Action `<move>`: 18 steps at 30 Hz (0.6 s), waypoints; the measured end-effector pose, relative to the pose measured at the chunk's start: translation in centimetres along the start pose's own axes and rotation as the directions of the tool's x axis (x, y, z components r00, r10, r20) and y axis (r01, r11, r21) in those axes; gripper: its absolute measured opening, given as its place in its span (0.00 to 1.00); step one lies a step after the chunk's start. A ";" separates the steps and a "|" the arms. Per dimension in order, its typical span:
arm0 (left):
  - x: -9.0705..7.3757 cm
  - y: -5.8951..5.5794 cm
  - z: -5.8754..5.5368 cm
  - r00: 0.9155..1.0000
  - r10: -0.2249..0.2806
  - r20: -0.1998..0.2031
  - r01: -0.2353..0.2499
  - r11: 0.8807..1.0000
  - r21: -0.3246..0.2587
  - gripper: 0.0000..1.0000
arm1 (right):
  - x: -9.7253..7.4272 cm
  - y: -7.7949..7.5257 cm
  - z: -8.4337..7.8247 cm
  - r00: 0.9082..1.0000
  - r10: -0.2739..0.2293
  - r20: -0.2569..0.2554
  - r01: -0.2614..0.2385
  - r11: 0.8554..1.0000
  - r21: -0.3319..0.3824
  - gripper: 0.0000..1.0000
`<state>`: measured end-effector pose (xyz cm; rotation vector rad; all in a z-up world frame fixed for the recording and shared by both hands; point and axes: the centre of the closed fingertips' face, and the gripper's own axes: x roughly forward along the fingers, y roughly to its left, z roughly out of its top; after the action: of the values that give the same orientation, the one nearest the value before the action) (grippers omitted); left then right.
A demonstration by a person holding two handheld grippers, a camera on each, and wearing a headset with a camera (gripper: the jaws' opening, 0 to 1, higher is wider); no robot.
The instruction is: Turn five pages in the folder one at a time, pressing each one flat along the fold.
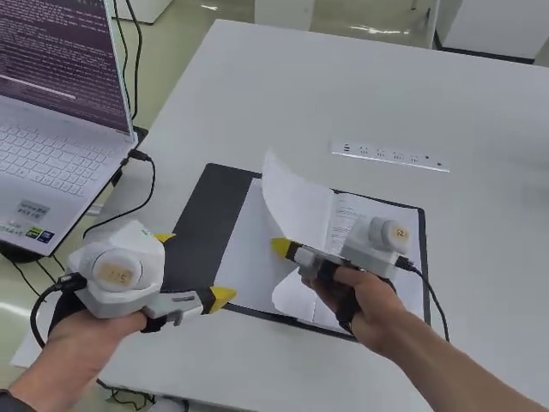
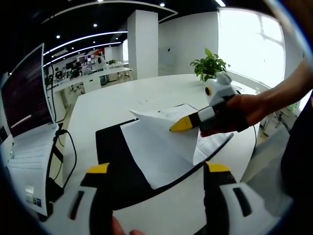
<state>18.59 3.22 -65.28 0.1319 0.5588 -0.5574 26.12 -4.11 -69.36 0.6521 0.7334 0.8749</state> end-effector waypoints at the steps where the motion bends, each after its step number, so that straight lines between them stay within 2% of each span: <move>1: 0.0 0.0 0.0 1.000 0.000 0.001 0.000 1.000 0.000 0.76 | 0.2 0.0 -0.2 1.000 0.001 -0.003 -0.001 1.000 0.009 0.00; 9: -0.3 0.5 -0.4 1.000 0.017 0.004 -0.017 1.000 -0.019 0.75 | 2.5 -0.6 -2.0 0.999 -0.001 -0.050 0.004 0.998 0.058 0.00; 12: -0.4 0.4 -0.4 1.000 0.015 0.009 -0.015 1.000 -0.025 0.75 | 3.1 -0.7 -2.6 0.998 -0.008 -0.064 0.012 0.998 0.063 0.00; 18: -0.5 0.1 -0.5 1.000 0.013 0.004 -0.013 1.000 -0.018 0.75 | 4.4 -2.0 -3.6 0.996 -0.025 -0.090 0.034 0.995 0.098 0.00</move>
<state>18.05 3.64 -65.50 0.1169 0.5589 -0.5399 26.02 -0.60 -74.25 0.6921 0.8687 0.8485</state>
